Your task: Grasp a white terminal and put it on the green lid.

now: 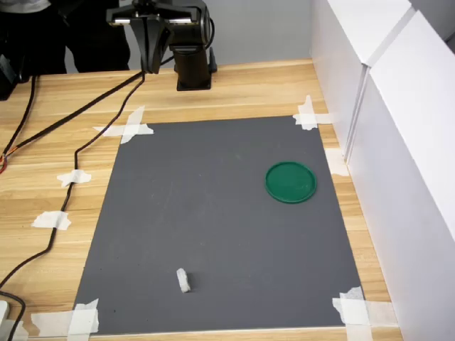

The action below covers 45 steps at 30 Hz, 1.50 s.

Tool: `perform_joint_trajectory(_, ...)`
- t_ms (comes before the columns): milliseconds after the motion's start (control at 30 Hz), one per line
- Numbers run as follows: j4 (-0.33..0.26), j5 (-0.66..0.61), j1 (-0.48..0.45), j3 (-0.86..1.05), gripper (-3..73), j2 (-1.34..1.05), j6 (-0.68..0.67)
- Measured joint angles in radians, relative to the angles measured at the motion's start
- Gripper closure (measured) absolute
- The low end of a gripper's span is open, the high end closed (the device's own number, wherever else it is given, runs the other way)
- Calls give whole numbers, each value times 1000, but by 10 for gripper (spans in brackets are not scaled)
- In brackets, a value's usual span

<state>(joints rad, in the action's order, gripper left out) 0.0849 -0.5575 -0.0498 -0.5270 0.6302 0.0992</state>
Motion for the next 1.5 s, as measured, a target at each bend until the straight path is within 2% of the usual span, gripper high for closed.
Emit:
perform_joint_trajectory(200, -2, -78, 0, -141, 711, 216, 0)
perform_joint_trajectory(400, -2, -93, 0, -256, 711, 380, -4)
perform_joint_trajectory(633, -4, -156, 0, -389, 711, 569, -85)
perform_joint_trajectory(767, -30, -196, 0, -482, 711, 662, -164)
perform_joint_trajectory(967, -98, -214, 0, -598, 711, 767, -377)
perform_joint_trajectory(1067, -110, -245, 0, -637, 707, 819, -439)
perform_joint_trajectory(1267, -114, -284, 0, -704, 638, 927, -454)
perform_joint_trajectory(1500, -137, -295, 0, -833, 442, 1055, -465)
